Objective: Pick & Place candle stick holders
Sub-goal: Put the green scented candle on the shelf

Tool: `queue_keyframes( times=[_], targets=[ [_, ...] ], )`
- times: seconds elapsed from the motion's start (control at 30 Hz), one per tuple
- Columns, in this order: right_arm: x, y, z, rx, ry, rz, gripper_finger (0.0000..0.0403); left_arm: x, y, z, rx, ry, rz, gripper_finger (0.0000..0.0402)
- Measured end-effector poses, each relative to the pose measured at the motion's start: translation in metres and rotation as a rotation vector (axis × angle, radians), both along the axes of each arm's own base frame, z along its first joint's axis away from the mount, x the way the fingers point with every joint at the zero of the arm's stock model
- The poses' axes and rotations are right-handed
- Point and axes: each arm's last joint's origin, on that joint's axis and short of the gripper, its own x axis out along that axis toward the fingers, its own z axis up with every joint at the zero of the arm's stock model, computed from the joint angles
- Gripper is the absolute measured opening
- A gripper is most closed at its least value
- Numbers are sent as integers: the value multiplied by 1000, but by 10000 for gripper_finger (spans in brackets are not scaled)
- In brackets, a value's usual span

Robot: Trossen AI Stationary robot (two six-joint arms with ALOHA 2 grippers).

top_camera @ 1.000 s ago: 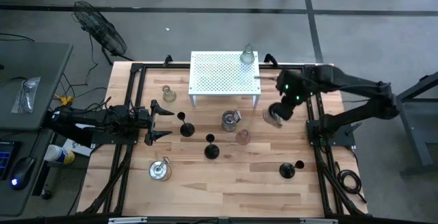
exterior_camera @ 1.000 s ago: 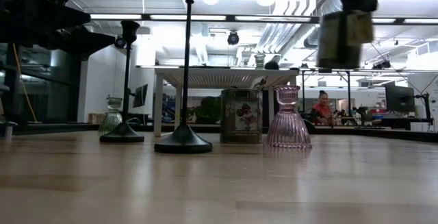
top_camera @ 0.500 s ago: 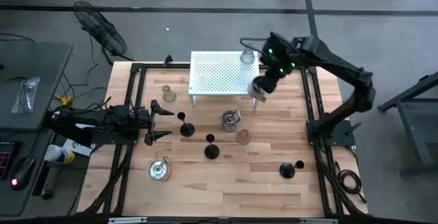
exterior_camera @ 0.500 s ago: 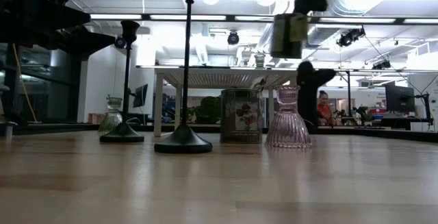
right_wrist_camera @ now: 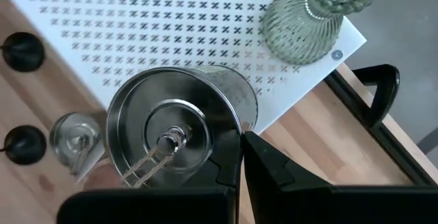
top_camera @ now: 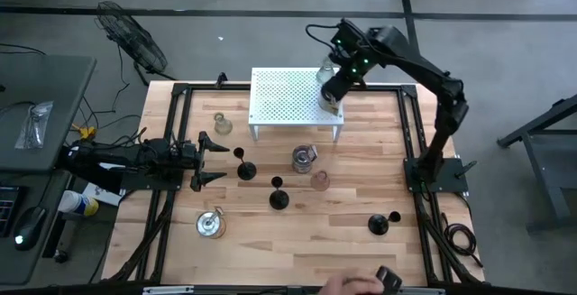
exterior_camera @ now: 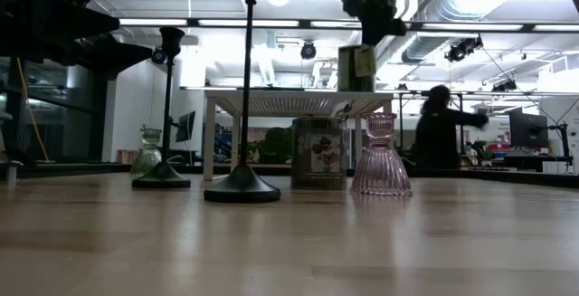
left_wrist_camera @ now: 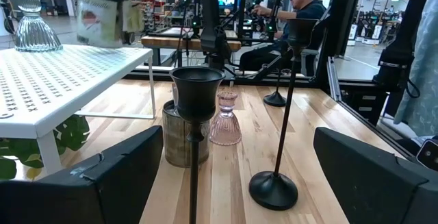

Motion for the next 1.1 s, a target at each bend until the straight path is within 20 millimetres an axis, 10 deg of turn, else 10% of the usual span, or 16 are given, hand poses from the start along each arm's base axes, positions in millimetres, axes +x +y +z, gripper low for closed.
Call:
queue_keyframes(
  times=[1.1],
  targets=[
    [2,-36,-13,-29,-39,-57,4,0,0,0,0,1,0,372]
  ],
)
